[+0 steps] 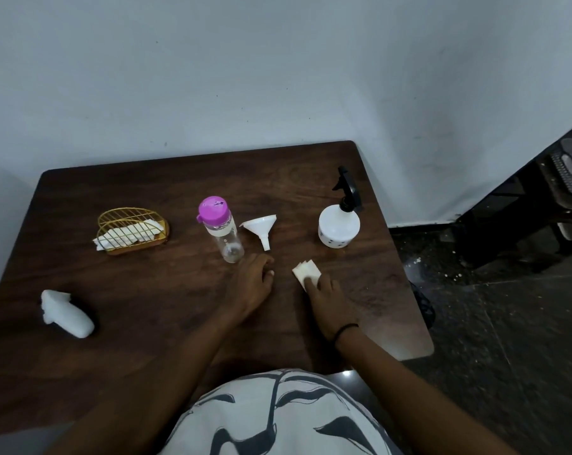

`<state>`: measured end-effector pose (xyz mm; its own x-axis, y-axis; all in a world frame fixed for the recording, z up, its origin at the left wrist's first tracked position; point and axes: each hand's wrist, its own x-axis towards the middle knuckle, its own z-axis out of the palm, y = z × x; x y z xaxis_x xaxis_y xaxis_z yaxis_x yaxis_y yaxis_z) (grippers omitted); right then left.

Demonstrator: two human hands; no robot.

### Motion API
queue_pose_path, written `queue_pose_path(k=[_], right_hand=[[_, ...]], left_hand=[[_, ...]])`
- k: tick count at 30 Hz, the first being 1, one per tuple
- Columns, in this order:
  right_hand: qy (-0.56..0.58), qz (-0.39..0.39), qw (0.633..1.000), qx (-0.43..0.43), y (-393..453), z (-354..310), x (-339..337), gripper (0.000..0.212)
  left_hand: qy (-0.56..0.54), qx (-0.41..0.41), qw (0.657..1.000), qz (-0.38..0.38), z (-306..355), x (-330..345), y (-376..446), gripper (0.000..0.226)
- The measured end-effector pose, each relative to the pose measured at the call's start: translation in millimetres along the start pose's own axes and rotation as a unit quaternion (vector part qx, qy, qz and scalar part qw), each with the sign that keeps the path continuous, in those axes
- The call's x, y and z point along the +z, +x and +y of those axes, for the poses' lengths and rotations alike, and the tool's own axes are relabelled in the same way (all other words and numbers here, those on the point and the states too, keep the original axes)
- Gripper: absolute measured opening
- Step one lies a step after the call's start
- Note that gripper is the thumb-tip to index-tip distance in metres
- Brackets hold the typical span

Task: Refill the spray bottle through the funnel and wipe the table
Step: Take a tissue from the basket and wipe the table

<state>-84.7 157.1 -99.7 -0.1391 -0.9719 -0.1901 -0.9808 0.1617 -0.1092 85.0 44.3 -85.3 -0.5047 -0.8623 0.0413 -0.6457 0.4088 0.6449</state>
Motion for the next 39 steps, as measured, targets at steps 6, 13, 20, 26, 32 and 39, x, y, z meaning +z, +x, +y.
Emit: queue_pose_path(k=[6, 13, 20, 26, 32, 39], right_hand=[[0.011, -0.013, 0.994, -0.112, -15.3, -44.0, 3.9, 0.038], [0.005, -0.025, 1.0, -0.01, 35.8, -10.0, -8.5, 0.044], [-0.007, 0.009, 0.999, 0.05, -20.7, 10.9, 2.4, 0.042], [-0.012, 0.005, 0.996, -0.086, -24.9, -45.9, 6.9, 0.042], [0.001, -0.022, 0.999, -0.027, 29.8, -32.8, -7.5, 0.044], [0.032, -0.009, 0.995, 0.095, 17.9, 23.1, -3.6, 0.045]], left_hand=[[-0.013, -0.003, 1.0, 0.011, 1.0, 0.0, -0.3, 0.025], [-0.006, 0.003, 1.0, -0.007, 8.4, 2.0, 2.8, 0.035], [-0.018, -0.001, 1.0, -0.012, 8.3, 3.4, 0.2, 0.032], [-0.025, -0.022, 0.999, -0.013, 2.5, 0.4, -0.4, 0.032], [-0.019, -0.009, 1.0, -0.013, 4.7, -2.2, 3.5, 0.033], [-0.006, -0.012, 0.999, -0.04, 10.5, 7.2, 7.5, 0.032]])
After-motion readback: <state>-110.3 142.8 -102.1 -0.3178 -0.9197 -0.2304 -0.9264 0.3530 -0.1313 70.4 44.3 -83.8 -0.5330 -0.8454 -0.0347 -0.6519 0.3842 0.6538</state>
